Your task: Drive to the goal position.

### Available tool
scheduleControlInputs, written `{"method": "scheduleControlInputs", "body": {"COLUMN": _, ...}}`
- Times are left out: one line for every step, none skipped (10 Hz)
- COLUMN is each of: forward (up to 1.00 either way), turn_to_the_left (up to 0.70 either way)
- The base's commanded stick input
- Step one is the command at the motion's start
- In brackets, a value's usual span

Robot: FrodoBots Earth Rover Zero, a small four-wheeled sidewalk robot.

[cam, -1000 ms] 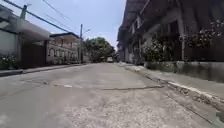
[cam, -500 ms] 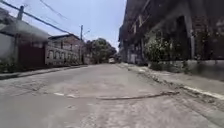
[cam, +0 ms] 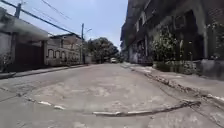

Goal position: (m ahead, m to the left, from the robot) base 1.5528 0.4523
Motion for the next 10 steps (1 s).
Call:
{"method": "scheduleControlInputs", "body": {"forward": 1.00, "turn_to_the_left": 0.00}}
{"method": "scheduleControlInputs", "body": {"forward": 1.00, "turn_to_the_left": 0.00}}
{"method": "scheduleControlInputs", "body": {"forward": 1.00, "turn_to_the_left": 0.00}}
{"method": "scheduleControlInputs", "body": {"forward": 1.00, "turn_to_the_left": 0.00}}
{"method": "scheduleControlInputs", "body": {"forward": 1.00, "turn_to_the_left": 0.00}}
{"method": "scheduleControlInputs", "body": {"forward": 1.00, "turn_to_the_left": 0.00}}
{"method": "scheduleControlInputs", "body": {"forward": 1.00, "turn_to_the_left": 0.00}}
{"method": "scheduleControlInputs", "body": {"forward": 1.00, "turn_to_the_left": 0.00}}
{"method": "scheduleControlInputs", "body": {"forward": 1.00, "turn_to_the_left": 0.00}}
{"method": "scheduleControlInputs", "body": {"forward": 1.00, "turn_to_the_left": 0.00}}
